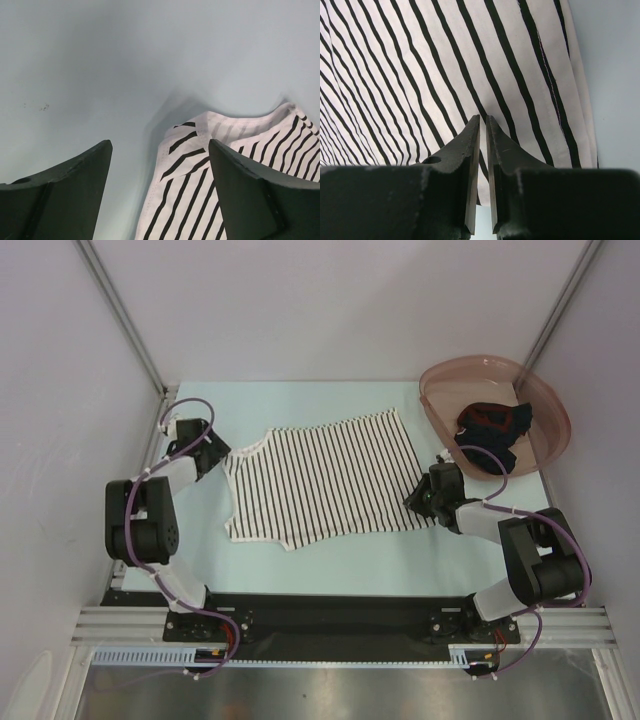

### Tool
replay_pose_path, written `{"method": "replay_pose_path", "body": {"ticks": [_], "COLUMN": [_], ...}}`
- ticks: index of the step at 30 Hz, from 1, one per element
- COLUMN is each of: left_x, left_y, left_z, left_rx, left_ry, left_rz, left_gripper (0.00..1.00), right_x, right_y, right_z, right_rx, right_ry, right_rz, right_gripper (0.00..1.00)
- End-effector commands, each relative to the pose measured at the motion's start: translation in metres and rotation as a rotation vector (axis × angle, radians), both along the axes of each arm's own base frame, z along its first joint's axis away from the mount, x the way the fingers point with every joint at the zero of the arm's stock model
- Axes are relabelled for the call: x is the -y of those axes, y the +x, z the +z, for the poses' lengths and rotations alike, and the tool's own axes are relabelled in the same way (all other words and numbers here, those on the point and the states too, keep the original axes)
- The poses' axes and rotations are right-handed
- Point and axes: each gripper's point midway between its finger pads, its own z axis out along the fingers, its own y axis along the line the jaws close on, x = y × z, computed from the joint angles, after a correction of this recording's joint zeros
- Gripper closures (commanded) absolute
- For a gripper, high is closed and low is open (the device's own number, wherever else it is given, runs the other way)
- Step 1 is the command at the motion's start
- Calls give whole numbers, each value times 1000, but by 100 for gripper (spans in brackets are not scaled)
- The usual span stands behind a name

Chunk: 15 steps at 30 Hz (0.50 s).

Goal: Fold and stack the tank tops
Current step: Flatten the tank top out

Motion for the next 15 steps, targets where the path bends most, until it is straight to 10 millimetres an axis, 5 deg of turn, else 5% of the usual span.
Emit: {"method": "replay_pose_path", "body": {"ticks": [1,3,7,10,15], "left_x": [-11,-4,21,55,77], "left_y": [4,7,8,5,9], "left_z": [33,46,66,59,38], "left_rx": [97,140,164,143,90], "left_ry": [25,44,97,14,-10], "left_rz": [50,6,-79,-196,-242], "left_gripper": [17,35,41,53,73], "right_x": [1,0,0,0,0], "right_y": [3,4,5,5,4], "right_z": [1,1,1,0,0], "right_rx": [-3,-3,-2,-8,-11], "right_ry": [0,0,2,0,0], "right_rz": [-6,-4,-3,-7,-8], "right_gripper": [85,85,86,86,87]}}
